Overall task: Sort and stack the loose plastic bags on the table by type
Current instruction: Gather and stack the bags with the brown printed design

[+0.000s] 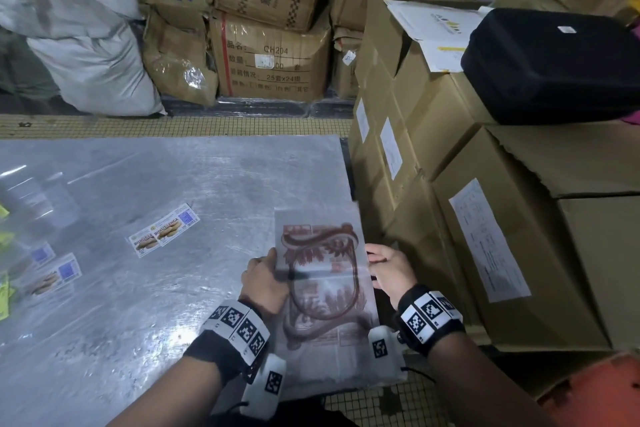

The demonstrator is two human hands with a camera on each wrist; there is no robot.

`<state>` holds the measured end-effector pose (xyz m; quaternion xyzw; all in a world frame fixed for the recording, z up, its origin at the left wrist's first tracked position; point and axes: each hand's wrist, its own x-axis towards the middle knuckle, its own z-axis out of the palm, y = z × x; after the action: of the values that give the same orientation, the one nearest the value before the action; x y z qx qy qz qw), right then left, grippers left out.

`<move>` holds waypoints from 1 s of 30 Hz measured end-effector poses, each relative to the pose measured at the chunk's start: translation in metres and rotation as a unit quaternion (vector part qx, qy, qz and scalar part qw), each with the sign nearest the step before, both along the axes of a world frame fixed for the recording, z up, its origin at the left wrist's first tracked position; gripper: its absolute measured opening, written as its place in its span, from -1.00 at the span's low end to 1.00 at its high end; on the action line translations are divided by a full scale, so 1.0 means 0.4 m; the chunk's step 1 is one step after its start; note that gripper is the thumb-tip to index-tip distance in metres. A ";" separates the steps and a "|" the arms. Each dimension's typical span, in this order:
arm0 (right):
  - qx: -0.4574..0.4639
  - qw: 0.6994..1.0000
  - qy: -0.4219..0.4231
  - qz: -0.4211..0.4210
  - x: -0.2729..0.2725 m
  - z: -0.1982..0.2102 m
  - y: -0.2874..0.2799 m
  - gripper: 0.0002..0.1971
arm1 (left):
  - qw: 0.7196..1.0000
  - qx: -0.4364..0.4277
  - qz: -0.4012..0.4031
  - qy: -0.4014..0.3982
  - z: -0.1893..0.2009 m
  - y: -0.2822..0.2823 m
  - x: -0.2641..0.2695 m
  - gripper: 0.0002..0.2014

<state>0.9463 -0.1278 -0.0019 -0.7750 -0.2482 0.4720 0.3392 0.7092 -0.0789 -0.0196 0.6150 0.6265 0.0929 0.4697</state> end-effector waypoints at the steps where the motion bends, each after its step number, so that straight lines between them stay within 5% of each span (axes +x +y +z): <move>1: -0.004 1.000 0.002 0.003 0.001 0.004 -0.001 -0.53 | 1.000 -0.005 -0.002 -0.002 0.000 0.001 -0.001 -0.60; 5: -0.016 1.000 0.013 0.014 0.006 0.025 -0.003 -0.53 | 0.999 -0.017 -0.024 -0.022 0.035 -0.011 -0.007 -0.74; 13: -0.001 0.999 0.003 0.051 0.011 0.032 -0.023 -0.56 | 0.999 0.012 -0.029 -0.035 0.034 -0.040 -0.020 -0.57; 19: -0.009 0.997 -0.021 0.076 0.014 0.016 -0.033 -0.51 | 0.999 0.033 0.007 -0.027 0.013 -0.063 -0.024 -0.15; 24: -0.009 0.994 -0.049 0.101 0.007 0.013 -0.045 -0.49 | 0.998 0.029 -0.011 -0.046 -0.008 -0.067 -0.037 -0.38; 30: -0.005 0.992 -0.083 0.099 -0.002 0.017 -0.046 -0.51 | 0.998 0.049 -0.025 -0.026 0.024 -0.086 -0.030 -0.31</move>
<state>0.9454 -0.1463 0.0051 -0.7845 -0.3487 0.4389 0.2653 0.6973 -0.1133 -0.0100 0.6502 0.5931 0.1272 0.4574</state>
